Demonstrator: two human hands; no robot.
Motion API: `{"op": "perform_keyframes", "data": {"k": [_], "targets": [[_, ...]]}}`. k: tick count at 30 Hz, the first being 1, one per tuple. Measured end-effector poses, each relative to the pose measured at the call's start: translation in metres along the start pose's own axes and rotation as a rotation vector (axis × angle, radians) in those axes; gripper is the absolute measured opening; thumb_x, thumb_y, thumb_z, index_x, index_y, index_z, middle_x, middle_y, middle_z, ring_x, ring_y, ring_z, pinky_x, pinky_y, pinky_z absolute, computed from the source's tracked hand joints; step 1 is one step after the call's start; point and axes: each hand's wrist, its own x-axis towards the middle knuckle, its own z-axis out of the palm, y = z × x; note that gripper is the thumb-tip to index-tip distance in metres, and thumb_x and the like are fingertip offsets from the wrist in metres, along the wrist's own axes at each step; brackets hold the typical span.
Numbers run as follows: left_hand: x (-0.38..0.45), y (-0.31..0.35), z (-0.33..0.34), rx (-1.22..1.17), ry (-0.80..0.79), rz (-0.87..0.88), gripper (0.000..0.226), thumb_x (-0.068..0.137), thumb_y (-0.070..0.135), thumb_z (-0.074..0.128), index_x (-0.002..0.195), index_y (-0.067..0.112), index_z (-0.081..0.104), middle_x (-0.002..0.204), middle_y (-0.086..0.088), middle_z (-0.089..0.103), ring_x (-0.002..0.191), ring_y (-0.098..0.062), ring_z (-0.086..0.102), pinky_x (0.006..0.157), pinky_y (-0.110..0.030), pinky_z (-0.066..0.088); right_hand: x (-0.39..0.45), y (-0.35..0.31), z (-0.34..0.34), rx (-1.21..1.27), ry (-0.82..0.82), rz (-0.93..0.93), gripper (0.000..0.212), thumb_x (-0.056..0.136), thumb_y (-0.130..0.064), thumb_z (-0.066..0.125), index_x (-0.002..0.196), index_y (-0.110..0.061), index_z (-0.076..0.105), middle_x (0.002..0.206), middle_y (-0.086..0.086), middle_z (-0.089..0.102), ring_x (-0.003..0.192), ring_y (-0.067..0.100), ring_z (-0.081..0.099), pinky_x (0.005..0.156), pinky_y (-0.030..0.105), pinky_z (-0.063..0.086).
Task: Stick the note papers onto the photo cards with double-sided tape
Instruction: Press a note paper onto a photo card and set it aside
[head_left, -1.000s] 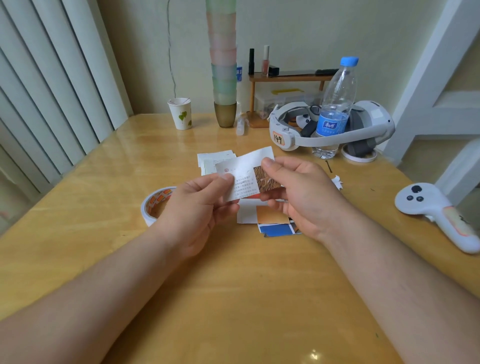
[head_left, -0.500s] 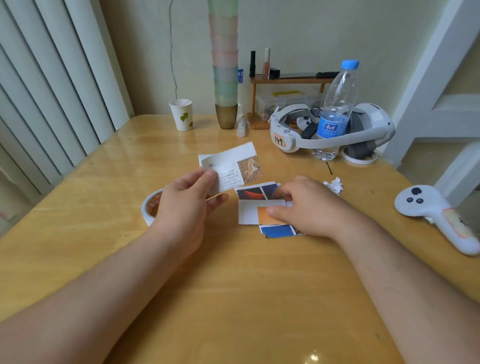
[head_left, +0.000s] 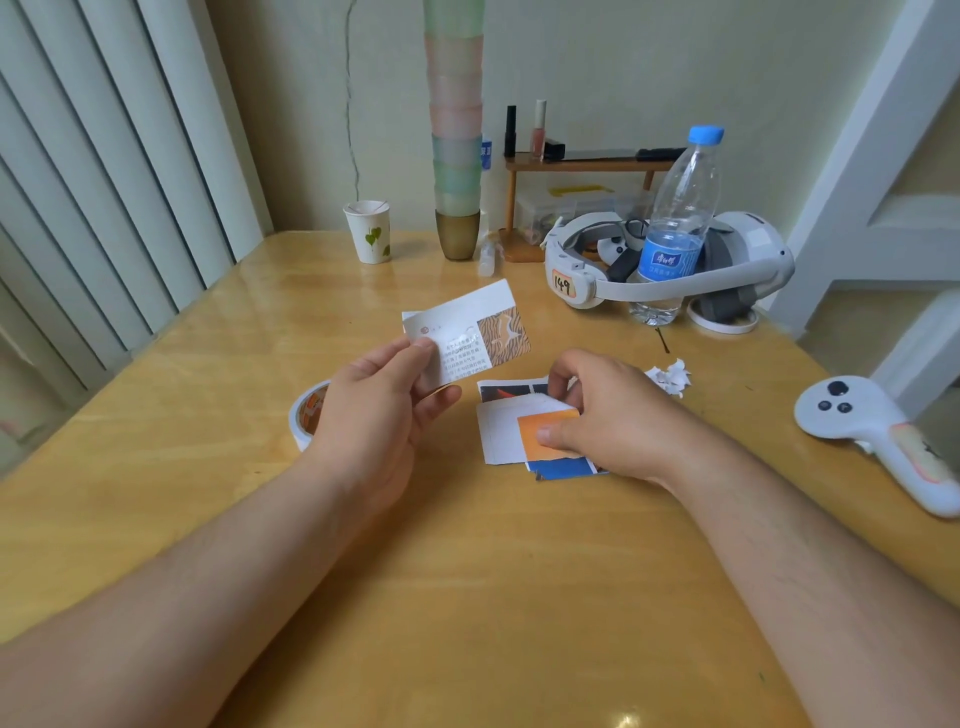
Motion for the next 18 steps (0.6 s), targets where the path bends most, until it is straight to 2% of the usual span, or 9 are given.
{"op": "perform_keyframes", "data": {"k": [4, 7, 8, 10, 11, 13, 15, 17, 18], "targets": [[0.000, 0.000, -0.001, -0.004, -0.012, -0.002, 0.014, 0.105, 0.009, 0.059, 0.098, 0.009, 0.071, 0.092, -0.007, 0.081, 0.080, -0.015, 0.074, 0.074, -0.026, 0.063, 0.000, 0.003, -0.010, 0.309, 0.040, 0.016, 0.044, 0.086, -0.027, 0.082, 0.114, -0.047, 0.055, 0.096, 0.003, 0.068, 0.068, 0.016, 0.063, 0.063, 0.035, 0.055], [0.001, 0.000, -0.002, 0.001, -0.028, -0.009, 0.013, 0.106, 0.010, 0.059, 0.105, 0.006, 0.071, 0.097, -0.008, 0.081, 0.082, -0.015, 0.073, 0.075, -0.026, 0.064, -0.001, 0.003, -0.018, 0.480, 0.098, -0.013, 0.064, 0.086, -0.019, 0.084, 0.125, -0.057, 0.051, 0.105, 0.013, 0.072, 0.071, 0.019, 0.066, 0.069, 0.045, 0.059], [0.002, -0.001, -0.003, 0.004, -0.036, -0.012, 0.014, 0.106, 0.011, 0.059, 0.107, 0.005, 0.071, 0.100, -0.010, 0.081, 0.084, -0.015, 0.074, 0.077, -0.026, 0.064, -0.001, 0.003, -0.021, 0.508, 0.123, -0.031, 0.068, 0.086, -0.014, 0.084, 0.128, -0.055, 0.050, 0.101, 0.008, 0.075, 0.070, 0.015, 0.067, 0.066, 0.042, 0.060], [0.002, -0.001, -0.004, 0.007, -0.040, -0.017, 0.015, 0.106, 0.011, 0.059, 0.110, 0.003, 0.071, 0.103, -0.011, 0.081, 0.086, -0.016, 0.075, 0.079, -0.027, 0.065, -0.002, 0.003, -0.025, 0.576, 0.174, -0.049, 0.072, 0.086, -0.005, 0.083, 0.133, -0.048, 0.050, 0.088, -0.005, 0.079, 0.065, 0.004, 0.068, 0.059, 0.025, 0.054], [0.002, -0.001, -0.004, 0.006, -0.039, -0.018, 0.014, 0.106, 0.011, 0.059, 0.110, 0.003, 0.070, 0.103, -0.012, 0.081, 0.085, -0.015, 0.075, 0.079, -0.027, 0.065, -0.002, 0.003, -0.027, 0.624, 0.200, -0.046, 0.072, 0.086, -0.002, 0.082, 0.135, -0.045, 0.050, 0.087, -0.007, 0.080, 0.068, 0.004, 0.070, 0.060, 0.023, 0.053], [0.002, -0.002, -0.003, 0.008, -0.038, -0.020, 0.015, 0.105, 0.010, 0.060, 0.111, 0.001, 0.070, 0.102, -0.012, 0.081, 0.083, -0.015, 0.076, 0.080, -0.028, 0.065, 0.000, 0.005, -0.031, 0.699, 0.271, -0.024, 0.071, 0.086, 0.000, 0.081, 0.138, -0.037, 0.052, 0.095, -0.005, 0.081, 0.080, 0.010, 0.076, 0.064, 0.025, 0.055], [0.002, -0.002, -0.003, 0.016, -0.041, -0.020, 0.016, 0.105, 0.009, 0.059, 0.112, -0.001, 0.069, 0.104, -0.014, 0.080, 0.086, -0.017, 0.077, 0.079, -0.029, 0.065, 0.002, 0.006, -0.035, 0.746, 0.370, 0.001, 0.059, 0.087, 0.000, 0.079, 0.135, -0.027, 0.059, 0.099, -0.005, 0.081, 0.088, 0.013, 0.078, 0.068, 0.027, 0.057], [0.003, -0.002, -0.004, 0.017, -0.038, -0.022, 0.015, 0.105, 0.009, 0.059, 0.108, 0.000, 0.070, 0.105, -0.014, 0.080, 0.088, -0.018, 0.077, 0.078, -0.029, 0.066, 0.003, 0.007, -0.044, 0.917, 0.392, 0.029, 0.038, 0.090, 0.000, 0.074, 0.119, -0.023, 0.067, 0.096, -0.007, 0.081, 0.086, 0.011, 0.078, 0.066, 0.026, 0.055], [0.003, -0.002, -0.004, 0.014, -0.033, -0.024, 0.014, 0.105, 0.009, 0.059, 0.106, 0.000, 0.070, 0.105, -0.014, 0.079, 0.089, -0.020, 0.076, 0.077, -0.029, 0.066, 0.003, 0.007, -0.049, 1.059, 0.352, 0.033, 0.031, 0.091, -0.002, 0.071, 0.112, -0.023, 0.069, 0.094, -0.008, 0.080, 0.081, 0.010, 0.076, 0.064, 0.026, 0.052]]}}
